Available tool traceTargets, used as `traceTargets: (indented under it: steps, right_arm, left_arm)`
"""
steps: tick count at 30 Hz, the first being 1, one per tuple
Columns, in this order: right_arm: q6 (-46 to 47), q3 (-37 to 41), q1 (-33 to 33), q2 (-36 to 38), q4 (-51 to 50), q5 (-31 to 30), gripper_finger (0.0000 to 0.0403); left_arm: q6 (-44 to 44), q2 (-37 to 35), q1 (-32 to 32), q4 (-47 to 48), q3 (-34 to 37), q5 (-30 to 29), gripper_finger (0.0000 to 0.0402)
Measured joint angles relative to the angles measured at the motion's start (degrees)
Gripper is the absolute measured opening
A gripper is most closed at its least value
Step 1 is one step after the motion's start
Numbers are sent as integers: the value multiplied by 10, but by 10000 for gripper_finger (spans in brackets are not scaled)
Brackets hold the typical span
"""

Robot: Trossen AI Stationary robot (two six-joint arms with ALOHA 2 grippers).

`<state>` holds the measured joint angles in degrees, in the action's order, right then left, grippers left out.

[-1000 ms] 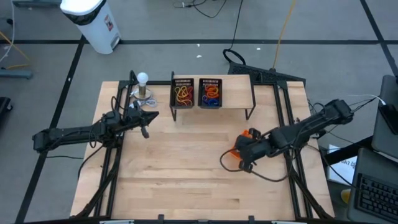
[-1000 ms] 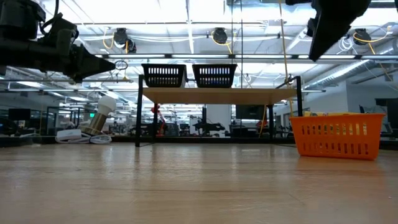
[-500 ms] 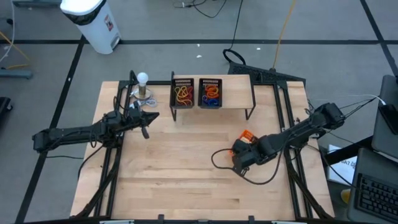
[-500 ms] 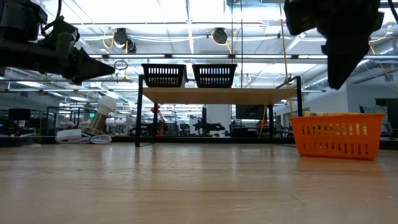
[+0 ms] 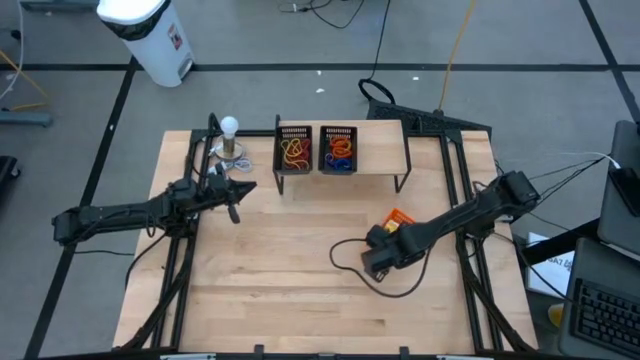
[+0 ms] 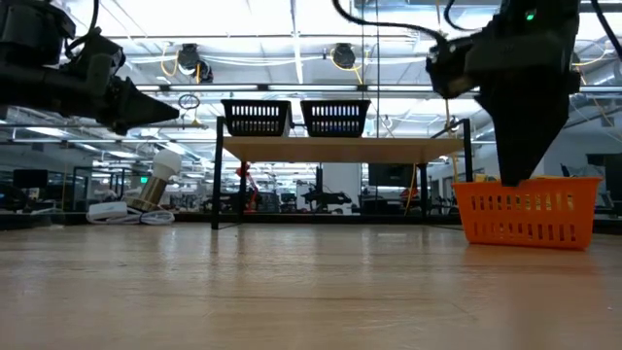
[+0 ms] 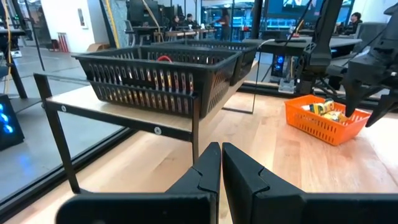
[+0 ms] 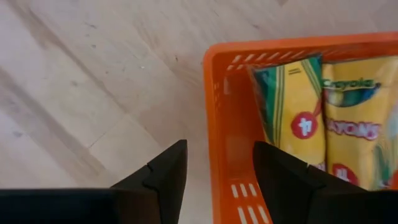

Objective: Pick & Place Office Desk Supplies
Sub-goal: Put the orange bin filled with crayon boxes on the shelf

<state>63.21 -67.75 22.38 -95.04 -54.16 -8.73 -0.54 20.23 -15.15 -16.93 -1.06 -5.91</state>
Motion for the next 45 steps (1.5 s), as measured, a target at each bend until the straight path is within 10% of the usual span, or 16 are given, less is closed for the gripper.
traceTargets:
  steps: [16,27,45]
  right_arm:
    - [-35,0,-4,-65,5,42,163]
    - [-55,1,-6,-67,-7,64,9]
    - [-37,0,77,-9,-108,59,1]
  left_arm:
    - [-2,0,0,19,0,0,19]
    - [1,0,0,21,0,0,19]
    - [-16,0,0,21,0,-1,19]
